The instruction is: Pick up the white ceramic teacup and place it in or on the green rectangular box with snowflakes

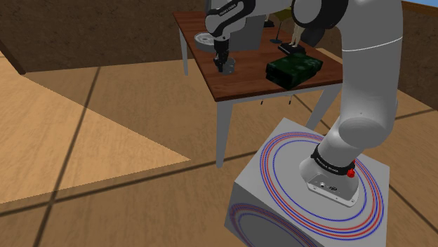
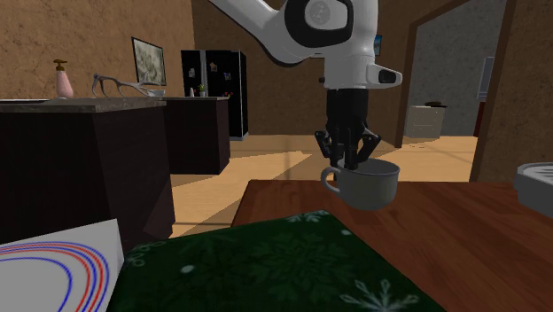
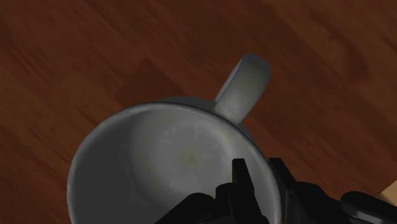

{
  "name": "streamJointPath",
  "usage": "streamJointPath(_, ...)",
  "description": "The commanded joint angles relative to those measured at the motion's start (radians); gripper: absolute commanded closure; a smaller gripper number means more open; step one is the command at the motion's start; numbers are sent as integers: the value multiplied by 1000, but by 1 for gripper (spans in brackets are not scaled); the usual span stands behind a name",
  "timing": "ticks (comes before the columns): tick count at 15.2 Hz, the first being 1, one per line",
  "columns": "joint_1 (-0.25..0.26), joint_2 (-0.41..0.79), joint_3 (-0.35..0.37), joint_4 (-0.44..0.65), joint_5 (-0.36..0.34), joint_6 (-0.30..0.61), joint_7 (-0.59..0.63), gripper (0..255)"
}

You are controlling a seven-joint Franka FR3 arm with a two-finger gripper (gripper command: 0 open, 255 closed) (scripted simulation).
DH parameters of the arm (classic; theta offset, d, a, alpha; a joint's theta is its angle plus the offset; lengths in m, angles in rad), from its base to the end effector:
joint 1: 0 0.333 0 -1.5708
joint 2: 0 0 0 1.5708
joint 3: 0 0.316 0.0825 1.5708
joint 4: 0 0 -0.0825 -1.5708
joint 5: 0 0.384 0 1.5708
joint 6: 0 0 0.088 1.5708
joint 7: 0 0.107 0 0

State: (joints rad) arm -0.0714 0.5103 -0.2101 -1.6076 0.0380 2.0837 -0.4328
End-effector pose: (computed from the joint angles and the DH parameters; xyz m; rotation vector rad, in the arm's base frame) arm 0.6600 -0.1701 0.3354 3.0742 0.2420 -0.0705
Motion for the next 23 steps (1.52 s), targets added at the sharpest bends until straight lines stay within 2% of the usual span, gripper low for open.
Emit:
streamJointPath(1,0,0,0,0,0,0,0,255)
streamJointPath(6,0,0,0,0,0,0,0,255)
streamJointPath(23,2,-72,-8,124,-14,-194,-1,255)
